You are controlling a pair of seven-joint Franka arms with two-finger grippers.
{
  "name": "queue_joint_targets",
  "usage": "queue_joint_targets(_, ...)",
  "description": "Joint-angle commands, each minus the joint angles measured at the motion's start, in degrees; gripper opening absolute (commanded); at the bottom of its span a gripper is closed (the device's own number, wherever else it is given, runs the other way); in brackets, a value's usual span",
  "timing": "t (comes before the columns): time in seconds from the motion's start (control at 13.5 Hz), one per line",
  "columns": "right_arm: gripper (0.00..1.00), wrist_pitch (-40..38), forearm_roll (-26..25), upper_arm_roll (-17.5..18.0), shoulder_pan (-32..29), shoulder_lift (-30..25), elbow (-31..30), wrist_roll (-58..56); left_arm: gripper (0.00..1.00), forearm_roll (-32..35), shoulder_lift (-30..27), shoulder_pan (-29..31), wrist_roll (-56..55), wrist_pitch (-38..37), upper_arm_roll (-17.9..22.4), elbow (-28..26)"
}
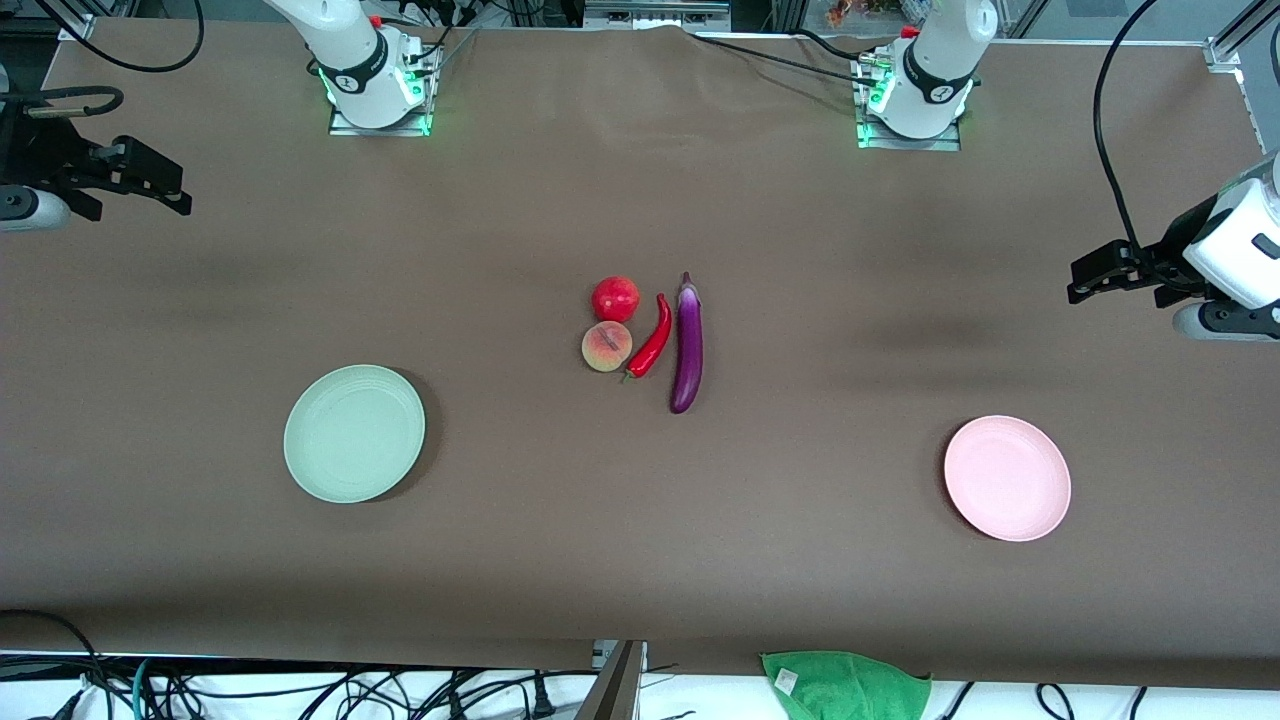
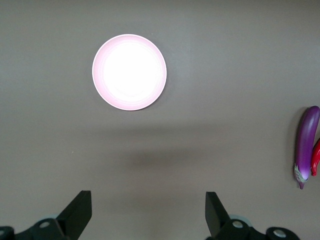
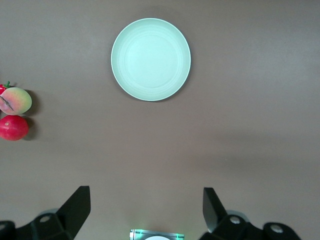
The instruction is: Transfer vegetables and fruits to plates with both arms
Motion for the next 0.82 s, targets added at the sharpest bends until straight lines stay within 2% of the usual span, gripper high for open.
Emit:
queue_joint_targets(0.0,0.99,-0.99,-0.99,0.25,0.3,-0.6,0.42,0.74,1.0,-0.5,0.83,-0.19,-0.11,-1.3,0.04,1.99)
queue_joint_targets(0.74,0.99,-1.08,-1.43,0.16,1.0,0.01,1.74,0.22,1.0,-0.5,0.83,-0.19,-0.11,-1.3,0.04,1.99)
